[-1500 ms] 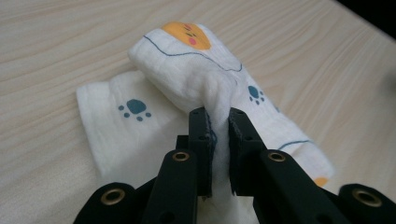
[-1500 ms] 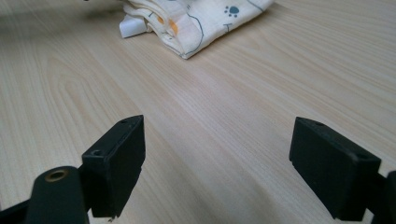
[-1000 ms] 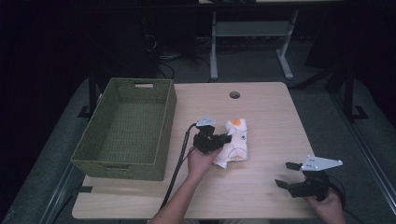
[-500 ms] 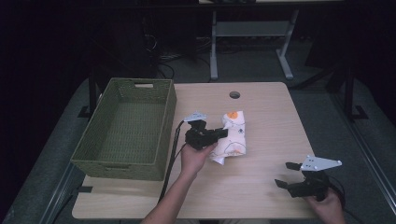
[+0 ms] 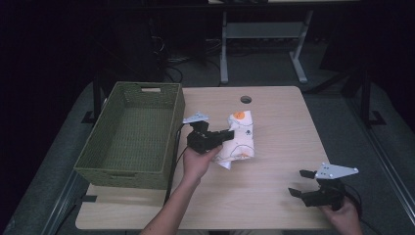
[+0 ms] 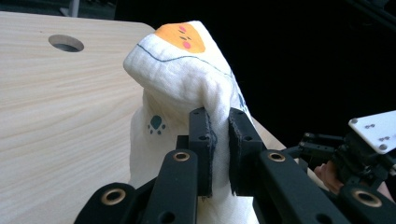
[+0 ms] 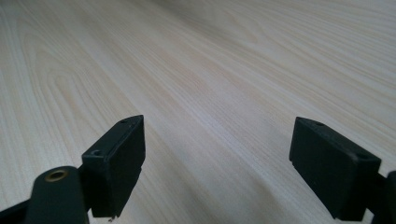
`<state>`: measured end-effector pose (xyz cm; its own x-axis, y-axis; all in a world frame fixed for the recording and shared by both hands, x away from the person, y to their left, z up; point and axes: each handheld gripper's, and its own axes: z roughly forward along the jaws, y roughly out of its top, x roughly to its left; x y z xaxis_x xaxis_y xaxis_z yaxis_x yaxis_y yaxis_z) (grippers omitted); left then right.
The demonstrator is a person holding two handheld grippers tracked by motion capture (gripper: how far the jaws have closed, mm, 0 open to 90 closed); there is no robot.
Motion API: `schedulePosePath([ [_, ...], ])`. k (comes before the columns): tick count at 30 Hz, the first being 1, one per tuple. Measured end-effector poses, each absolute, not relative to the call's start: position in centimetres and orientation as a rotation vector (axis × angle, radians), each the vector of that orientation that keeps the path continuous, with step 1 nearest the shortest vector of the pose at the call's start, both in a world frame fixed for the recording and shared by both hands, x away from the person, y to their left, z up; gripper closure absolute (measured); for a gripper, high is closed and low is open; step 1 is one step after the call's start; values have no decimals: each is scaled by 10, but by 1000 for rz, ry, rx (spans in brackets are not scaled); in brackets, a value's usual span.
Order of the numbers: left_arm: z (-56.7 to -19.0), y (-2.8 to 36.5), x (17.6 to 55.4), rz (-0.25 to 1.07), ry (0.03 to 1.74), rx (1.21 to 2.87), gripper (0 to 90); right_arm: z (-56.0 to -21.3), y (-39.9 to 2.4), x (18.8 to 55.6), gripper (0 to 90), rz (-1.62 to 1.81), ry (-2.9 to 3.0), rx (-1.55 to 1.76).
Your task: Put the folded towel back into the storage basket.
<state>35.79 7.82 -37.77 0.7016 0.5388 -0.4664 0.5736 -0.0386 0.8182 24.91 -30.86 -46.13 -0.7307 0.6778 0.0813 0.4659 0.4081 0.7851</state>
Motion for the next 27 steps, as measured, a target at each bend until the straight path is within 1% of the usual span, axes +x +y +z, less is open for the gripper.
schedulePosePath([
  [10, -371, 88, 359, -54, 904, 1669, 821, -462, -309, 251, 181, 1222, 2416, 1001],
  [11, -370, 90, 359, -71, 904, 1657, 821, -462, -309, 251, 181, 1219, 2416, 1001],
  [27, -353, 104, 357, -57, 896, 1661, 821, -462, -310, 251, 181, 1218, 2414, 1010],
])
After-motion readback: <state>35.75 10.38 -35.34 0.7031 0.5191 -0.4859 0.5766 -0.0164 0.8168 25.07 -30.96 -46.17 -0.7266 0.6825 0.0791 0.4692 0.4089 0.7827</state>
